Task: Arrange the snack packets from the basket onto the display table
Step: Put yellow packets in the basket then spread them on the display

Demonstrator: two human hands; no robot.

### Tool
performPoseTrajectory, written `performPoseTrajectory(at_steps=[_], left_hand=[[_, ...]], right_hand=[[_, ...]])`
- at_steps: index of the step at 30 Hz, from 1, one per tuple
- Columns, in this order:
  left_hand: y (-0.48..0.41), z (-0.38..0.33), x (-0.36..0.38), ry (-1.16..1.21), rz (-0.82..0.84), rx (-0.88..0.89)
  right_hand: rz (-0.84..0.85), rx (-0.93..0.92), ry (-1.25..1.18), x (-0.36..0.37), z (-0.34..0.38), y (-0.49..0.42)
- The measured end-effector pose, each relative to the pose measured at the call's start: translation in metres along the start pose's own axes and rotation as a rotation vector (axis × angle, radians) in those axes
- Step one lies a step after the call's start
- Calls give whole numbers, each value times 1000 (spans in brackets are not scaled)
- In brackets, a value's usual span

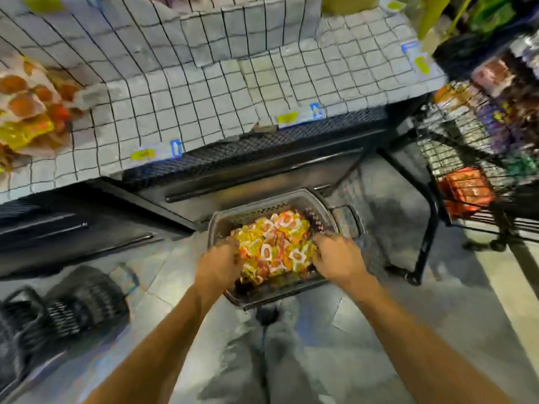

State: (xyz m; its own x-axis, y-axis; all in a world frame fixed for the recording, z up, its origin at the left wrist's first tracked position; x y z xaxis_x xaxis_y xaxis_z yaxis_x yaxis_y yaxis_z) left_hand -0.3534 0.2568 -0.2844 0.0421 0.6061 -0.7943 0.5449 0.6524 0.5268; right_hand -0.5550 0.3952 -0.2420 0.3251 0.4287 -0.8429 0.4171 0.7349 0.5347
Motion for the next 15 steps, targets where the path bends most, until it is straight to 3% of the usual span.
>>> performPoseTrajectory(at_steps=[5, 10, 15], left_hand=[[-35, 42, 96, 18, 114, -90], [-83, 87, 198, 156, 238, -173], [-135, 129, 302, 240, 294, -150]], right_hand=[[198, 32, -33, 98, 7, -42], [240, -35, -78, 210, 18, -107], [326, 26, -245, 326, 24, -184]])
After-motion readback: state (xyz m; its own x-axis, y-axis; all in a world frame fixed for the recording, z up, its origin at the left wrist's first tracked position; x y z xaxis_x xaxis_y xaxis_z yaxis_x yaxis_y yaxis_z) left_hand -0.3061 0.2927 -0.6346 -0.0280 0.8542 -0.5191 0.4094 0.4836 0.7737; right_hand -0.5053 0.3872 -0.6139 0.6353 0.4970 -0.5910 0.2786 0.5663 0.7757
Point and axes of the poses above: each hand's wrist, its own y-axis away from the middle knuckle, its own x-axis out of the palm, z = x × y, the point moved 6 cm from there along -y, towards the middle knuckle, and after that the axes turned 4 degrees about y, right-handed, at the moved point
